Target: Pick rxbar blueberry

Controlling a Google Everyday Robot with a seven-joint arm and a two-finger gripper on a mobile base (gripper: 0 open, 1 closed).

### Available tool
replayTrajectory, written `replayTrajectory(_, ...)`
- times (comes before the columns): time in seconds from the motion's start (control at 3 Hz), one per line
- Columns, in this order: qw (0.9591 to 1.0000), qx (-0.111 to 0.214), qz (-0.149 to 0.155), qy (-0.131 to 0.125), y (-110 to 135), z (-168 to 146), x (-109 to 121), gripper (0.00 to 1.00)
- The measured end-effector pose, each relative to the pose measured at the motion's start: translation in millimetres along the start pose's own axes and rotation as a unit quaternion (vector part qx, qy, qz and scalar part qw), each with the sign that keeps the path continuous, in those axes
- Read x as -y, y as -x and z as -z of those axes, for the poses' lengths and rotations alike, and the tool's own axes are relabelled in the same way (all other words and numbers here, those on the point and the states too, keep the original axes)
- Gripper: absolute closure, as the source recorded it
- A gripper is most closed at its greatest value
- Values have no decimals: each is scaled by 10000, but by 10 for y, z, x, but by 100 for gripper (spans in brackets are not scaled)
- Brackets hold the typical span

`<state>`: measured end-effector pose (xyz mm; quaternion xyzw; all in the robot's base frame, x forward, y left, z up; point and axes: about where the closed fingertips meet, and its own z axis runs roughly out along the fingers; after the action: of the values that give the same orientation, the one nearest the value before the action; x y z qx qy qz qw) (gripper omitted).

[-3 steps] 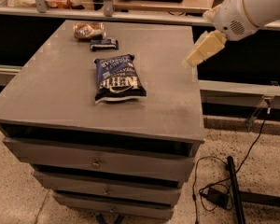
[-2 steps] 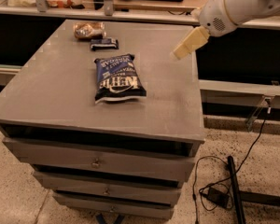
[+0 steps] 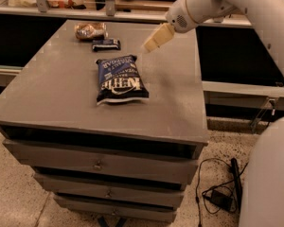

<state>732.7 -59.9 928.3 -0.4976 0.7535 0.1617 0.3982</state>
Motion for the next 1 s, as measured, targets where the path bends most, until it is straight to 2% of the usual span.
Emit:
replayTrajectory(0.67,10000,14,-52,-14,7,-85,2,0)
replayTrajectory(1.0,9997,189,-153,-66,-4,-281,15,0)
